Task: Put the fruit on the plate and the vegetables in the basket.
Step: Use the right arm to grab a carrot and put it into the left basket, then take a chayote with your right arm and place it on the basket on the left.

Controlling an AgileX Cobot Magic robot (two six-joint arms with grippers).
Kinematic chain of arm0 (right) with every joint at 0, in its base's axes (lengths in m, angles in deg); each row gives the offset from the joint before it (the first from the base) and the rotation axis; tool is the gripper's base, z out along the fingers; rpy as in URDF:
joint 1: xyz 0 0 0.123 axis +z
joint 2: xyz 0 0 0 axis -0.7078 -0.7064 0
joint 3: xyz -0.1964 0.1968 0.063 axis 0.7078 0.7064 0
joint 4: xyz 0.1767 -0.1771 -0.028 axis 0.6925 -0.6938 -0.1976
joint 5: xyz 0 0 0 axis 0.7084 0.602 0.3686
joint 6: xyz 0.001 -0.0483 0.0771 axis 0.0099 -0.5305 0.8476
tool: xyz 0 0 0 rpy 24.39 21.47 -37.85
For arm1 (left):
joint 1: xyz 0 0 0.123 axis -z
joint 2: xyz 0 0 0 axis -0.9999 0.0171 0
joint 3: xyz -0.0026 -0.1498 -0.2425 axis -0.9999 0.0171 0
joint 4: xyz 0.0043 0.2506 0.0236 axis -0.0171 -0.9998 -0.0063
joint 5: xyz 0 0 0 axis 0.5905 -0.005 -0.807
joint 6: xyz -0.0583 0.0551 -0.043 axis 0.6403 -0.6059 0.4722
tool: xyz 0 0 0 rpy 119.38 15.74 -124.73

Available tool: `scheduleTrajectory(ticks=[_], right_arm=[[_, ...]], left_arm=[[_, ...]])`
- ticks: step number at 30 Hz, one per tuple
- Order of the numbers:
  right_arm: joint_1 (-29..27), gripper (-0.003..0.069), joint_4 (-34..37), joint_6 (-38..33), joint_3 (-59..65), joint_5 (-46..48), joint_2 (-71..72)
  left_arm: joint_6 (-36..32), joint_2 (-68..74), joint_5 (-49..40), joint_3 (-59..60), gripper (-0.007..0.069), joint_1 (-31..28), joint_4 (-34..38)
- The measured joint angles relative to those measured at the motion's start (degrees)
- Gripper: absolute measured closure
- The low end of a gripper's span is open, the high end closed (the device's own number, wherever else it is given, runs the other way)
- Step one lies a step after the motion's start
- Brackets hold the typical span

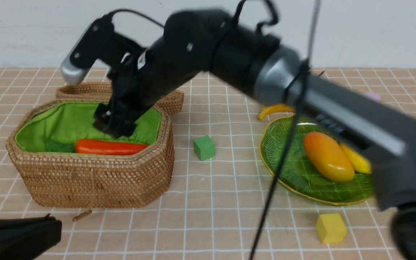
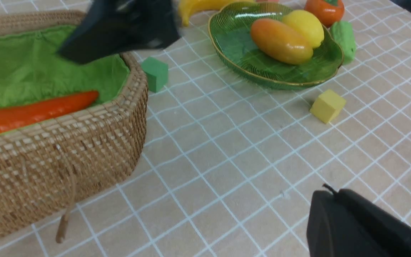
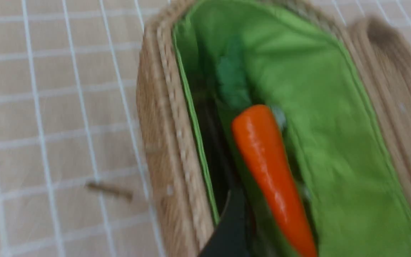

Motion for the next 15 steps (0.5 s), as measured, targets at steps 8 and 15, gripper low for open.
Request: scheduleTrajectory(ticks=[8, 15], right_arm=[[-9.19, 0.0381, -18.24, 27.11, 2.67, 16.40, 13.35], [-30.56, 0.0613, -18.79, 47.31, 33.27, 16.85, 28.54]], left_arm=[[0.00, 0.00, 1.22, 0.00, 0.0638, 0.00, 0.07], [0.00, 0.00, 0.69, 0.14, 0.0638, 0.00, 0.07]])
